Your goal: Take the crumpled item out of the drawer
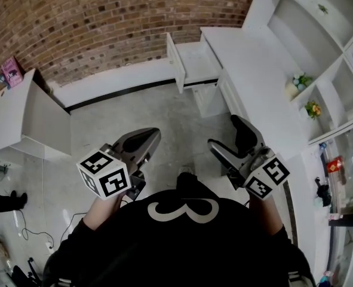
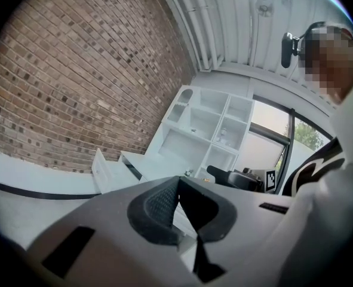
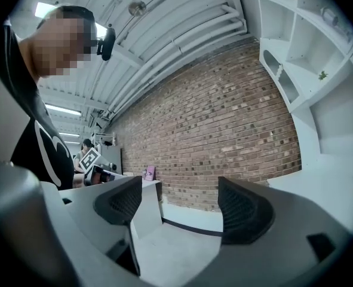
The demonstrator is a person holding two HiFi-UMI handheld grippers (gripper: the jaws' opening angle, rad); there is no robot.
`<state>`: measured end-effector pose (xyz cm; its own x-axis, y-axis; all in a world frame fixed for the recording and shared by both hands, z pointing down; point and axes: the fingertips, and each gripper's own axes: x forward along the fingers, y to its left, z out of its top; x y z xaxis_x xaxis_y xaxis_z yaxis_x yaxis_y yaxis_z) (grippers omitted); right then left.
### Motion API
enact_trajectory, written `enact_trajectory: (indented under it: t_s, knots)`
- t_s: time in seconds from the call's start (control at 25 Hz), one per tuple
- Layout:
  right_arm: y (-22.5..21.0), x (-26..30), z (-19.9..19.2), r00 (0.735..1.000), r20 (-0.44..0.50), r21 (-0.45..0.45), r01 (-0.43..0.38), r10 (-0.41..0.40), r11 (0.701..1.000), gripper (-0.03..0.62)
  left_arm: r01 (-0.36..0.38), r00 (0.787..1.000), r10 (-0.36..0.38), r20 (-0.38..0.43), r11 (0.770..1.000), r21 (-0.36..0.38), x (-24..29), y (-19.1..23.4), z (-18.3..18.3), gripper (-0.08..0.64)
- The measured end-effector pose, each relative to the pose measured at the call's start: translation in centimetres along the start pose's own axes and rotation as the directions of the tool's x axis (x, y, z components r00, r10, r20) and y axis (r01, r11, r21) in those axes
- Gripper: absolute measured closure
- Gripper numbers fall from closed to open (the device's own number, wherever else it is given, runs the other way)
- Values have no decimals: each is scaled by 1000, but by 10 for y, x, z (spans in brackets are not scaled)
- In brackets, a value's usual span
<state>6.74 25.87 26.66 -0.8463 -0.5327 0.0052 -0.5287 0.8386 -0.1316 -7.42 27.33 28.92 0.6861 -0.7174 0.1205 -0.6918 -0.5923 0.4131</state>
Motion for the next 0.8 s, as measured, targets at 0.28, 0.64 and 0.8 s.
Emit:
enact_trajectory:
  t_s: [0.28,0.64,0.8]
  knots:
    - [-20,30,5,999,6,12,-39,38,999,202,-49,999,49,18,999,5,3,24,17,558]
    - [-75,88,0,997,13,59,-82,82,995,201,-86,996,86,-5,996,-9,44,81,28,558]
    - [-121,122,-4,996,-1,74,-86,86,994,201,-106,994,105,-10,994,-28,78,122,41,558]
